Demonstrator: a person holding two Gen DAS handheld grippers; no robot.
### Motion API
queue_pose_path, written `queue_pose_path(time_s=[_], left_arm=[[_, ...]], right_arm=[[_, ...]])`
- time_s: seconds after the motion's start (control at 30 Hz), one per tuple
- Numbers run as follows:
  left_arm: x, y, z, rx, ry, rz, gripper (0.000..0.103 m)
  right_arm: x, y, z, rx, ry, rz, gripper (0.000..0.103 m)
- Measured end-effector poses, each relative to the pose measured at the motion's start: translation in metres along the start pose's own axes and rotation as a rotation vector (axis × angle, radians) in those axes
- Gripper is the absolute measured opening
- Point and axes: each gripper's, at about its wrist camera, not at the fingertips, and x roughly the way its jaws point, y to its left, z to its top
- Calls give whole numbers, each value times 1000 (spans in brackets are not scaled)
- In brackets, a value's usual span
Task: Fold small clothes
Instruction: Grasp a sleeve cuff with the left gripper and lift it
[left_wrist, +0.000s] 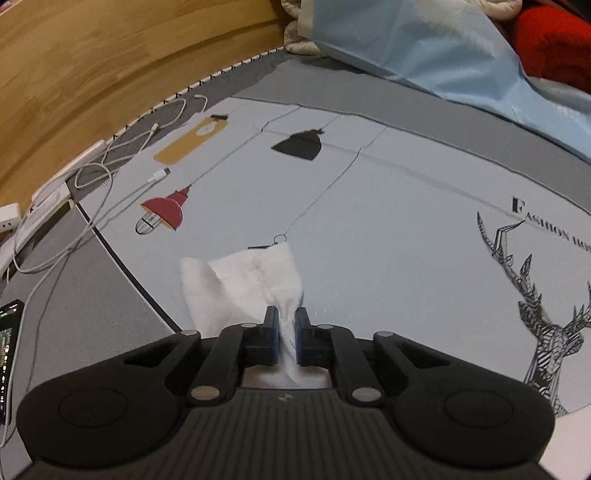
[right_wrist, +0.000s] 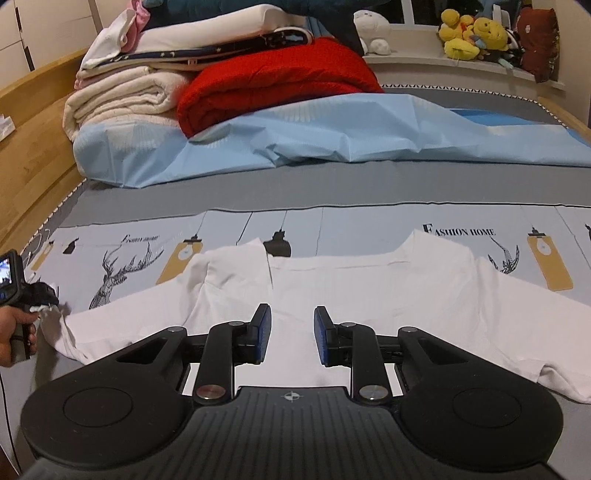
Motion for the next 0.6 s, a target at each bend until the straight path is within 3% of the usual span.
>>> queue_pose_path(time_s=[0.13, 0.33, 0.6], left_arm=[[-36, -3, 11, -8, -92, -29, 8], [-132, -21, 20, -15, -225, -202, 8], [-258, -67, -24, 12, -191, -541, 7]], right_arm=[[-1, 0, -1, -5, 2, 4, 27], [-4, 1, 2, 16, 1, 23, 27], [-16, 3, 9, 62, 1, 51, 27]])
